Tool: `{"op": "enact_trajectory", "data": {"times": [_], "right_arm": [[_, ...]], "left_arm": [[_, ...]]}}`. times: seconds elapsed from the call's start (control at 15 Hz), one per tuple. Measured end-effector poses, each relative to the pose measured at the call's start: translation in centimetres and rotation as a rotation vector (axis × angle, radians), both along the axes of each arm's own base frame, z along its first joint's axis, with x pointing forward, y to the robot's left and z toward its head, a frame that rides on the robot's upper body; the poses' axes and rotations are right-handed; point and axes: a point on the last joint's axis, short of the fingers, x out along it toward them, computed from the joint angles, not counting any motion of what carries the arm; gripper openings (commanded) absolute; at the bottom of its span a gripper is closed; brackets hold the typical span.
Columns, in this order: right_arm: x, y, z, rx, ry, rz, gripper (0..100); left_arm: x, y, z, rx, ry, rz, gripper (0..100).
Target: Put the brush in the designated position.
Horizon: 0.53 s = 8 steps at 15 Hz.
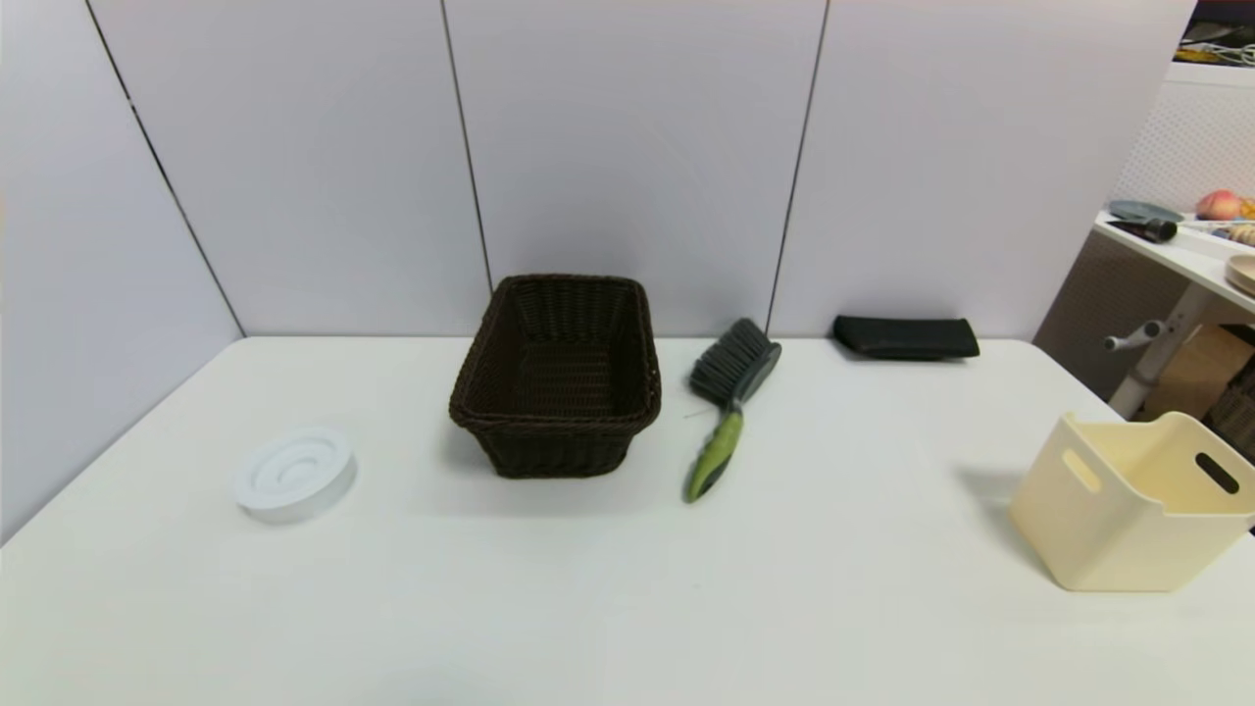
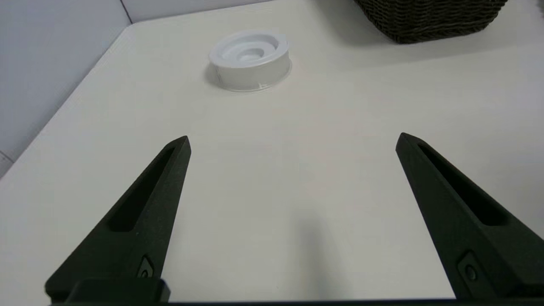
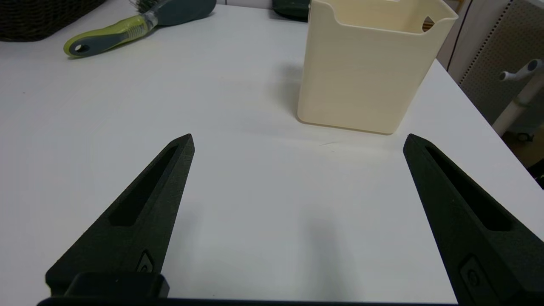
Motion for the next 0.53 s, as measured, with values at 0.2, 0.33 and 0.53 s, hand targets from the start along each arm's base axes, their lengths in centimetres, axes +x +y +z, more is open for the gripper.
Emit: {"op": "enact_trajectory", "data": {"times": [0.2, 0.33, 0.53], "right_arm": [[0.00, 0.00, 0.00, 0.000, 0.000, 0.000, 100], [0.00, 0.00, 0.00, 0.000, 0.000, 0.000, 100], [0.00, 0.00, 0.00, -0.004, 0.000, 0.001, 100]], "left_arm": [[-0.23, 0.11, -0.20, -0.128, -0.024, 0.057, 100], [-0.27, 0.12, -0.23, -0.138, -0.030, 0.061, 100], [-0.29, 0.12, -0.28, -0.138, -0.031, 0.060, 100]]}}
